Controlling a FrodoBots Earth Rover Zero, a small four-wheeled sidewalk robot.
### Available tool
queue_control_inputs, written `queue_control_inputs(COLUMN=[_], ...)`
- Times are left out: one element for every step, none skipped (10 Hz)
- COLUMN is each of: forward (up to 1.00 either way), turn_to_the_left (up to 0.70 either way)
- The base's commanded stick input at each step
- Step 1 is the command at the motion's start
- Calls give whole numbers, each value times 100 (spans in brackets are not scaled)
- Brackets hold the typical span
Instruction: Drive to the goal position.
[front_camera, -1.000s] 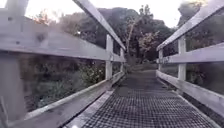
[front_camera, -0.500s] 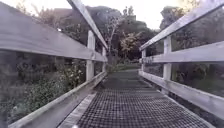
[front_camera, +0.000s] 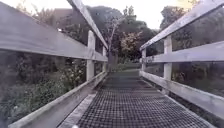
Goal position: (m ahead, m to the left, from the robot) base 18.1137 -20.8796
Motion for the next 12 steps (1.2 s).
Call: queue_control_inputs(forward=[0,0,0,0,0,0,0,0,0,0,0,0], turn_to_the_left=[-38,-45,-45,-45,-45,-45,-45,-45,-45,-45,-45,-45])
